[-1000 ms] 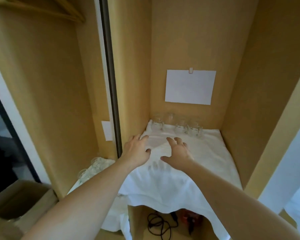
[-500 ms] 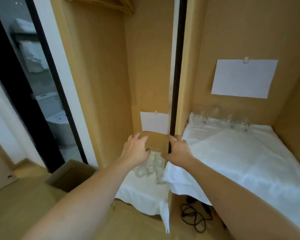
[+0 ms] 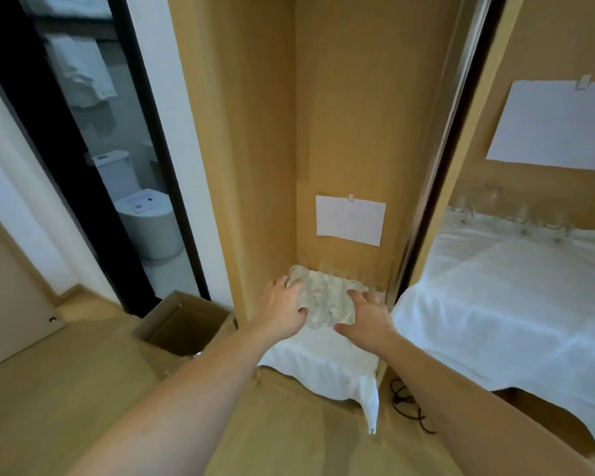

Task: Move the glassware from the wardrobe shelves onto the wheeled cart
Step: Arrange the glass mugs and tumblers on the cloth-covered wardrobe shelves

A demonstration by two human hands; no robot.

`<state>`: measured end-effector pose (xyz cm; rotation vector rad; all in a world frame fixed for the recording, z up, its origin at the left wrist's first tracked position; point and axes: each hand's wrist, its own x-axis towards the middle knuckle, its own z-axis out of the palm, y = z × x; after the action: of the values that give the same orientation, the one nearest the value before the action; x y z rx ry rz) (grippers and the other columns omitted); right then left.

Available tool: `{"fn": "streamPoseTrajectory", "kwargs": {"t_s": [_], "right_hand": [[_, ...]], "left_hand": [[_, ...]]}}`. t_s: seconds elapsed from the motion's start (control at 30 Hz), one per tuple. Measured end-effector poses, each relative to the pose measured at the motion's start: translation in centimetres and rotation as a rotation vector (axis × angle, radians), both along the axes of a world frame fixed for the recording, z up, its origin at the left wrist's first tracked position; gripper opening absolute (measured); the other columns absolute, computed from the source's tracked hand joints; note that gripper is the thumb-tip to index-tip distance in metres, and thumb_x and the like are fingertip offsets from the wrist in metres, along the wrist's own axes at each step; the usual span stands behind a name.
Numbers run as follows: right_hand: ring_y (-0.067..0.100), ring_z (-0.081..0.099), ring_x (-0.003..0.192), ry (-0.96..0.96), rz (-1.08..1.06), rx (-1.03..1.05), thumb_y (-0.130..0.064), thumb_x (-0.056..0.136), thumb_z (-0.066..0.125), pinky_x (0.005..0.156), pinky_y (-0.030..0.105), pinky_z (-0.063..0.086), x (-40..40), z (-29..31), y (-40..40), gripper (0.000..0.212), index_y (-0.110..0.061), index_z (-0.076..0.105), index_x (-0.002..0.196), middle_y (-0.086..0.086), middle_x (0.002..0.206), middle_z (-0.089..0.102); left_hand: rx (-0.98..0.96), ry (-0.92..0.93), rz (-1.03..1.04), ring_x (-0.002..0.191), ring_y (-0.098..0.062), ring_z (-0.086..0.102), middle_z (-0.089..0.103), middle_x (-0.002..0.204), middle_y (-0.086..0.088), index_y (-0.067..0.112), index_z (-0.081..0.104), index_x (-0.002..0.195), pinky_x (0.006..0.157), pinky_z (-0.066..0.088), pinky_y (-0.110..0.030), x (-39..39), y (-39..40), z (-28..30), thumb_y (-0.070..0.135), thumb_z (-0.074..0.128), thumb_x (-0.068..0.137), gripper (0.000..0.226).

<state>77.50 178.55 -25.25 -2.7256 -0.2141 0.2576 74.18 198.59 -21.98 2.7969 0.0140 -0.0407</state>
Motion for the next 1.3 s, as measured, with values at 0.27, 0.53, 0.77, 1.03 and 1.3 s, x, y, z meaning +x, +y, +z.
{"fn": "streamPoseTrajectory", "kwargs": {"t_s": [0.27, 0.53, 0.77, 1.03, 1.3], "right_hand": [[0.032, 0.039, 0.136, 0.118, 0.001, 0.043, -0.050, 0.086, 0.071, 0.105, 0.040, 0.044, 4.9, -4.6, 3.8, 0.084, -0.027, 0.028, 0.155, 0.007, 0.151, 0.034], [0.031, 0.040, 0.135, 0.245, -0.010, 0.043, -0.049, 0.087, 0.070, 0.108, 0.041, 0.043, 11.7, -8.8, 6.2, 0.081, -0.025, 0.031, 0.154, 0.008, 0.148, 0.037], [0.032, 0.047, 0.132, 0.303, -0.022, 0.068, -0.052, 0.087, 0.069, 0.108, 0.039, 0.044, 17.2, -12.2, 7.1, 0.082, -0.023, 0.032, 0.155, 0.012, 0.143, 0.043], [0.030, 0.047, 0.134, 0.446, -0.078, 0.025, -0.054, 0.088, 0.068, 0.107, 0.034, 0.042, 19.7, -17.5, 8.2, 0.085, -0.022, 0.029, 0.156, 0.013, 0.147, 0.042], [0.029, 0.047, 0.134, 0.541, -0.221, 0.031, -0.053, 0.087, 0.072, 0.104, 0.035, 0.044, 24.1, -23.5, 10.3, 0.083, -0.021, 0.033, 0.153, 0.014, 0.145, 0.044]], "left_hand": [[0.021, 0.081, 0.055, 0.142, -0.032, 0.033, 0.041, 0.155, -0.008, 0.027, 0.037, 0.152, 0.112, 0.037, -0.044, 5.1, 4.1, -3.9, 0.041, 0.057, 0.097, 0.060], [-0.010, 0.193, 0.100, 0.143, -0.029, 0.031, 0.033, 0.159, -0.004, 0.024, 0.031, 0.155, 0.109, 0.038, -0.043, 12.1, 5.7, -7.7, 0.042, 0.055, 0.098, 0.064], [-0.019, 0.297, 0.155, 0.138, -0.032, 0.037, 0.040, 0.153, -0.007, 0.023, 0.034, 0.155, 0.108, 0.042, -0.044, 17.7, 7.1, -11.9, 0.042, 0.058, 0.095, 0.067], [-0.148, 0.362, 0.273, 0.130, -0.033, 0.048, 0.046, 0.148, -0.011, 0.017, 0.040, 0.152, 0.107, 0.042, -0.039, 21.9, 8.4, -18.0, 0.039, 0.067, 0.089, 0.072], [-0.175, 0.483, 0.246, 0.135, -0.030, 0.044, 0.044, 0.148, -0.010, 0.019, 0.036, 0.153, 0.105, 0.043, -0.040, 26.9, 10.4, -24.9, 0.040, 0.065, 0.091, 0.071]]}}
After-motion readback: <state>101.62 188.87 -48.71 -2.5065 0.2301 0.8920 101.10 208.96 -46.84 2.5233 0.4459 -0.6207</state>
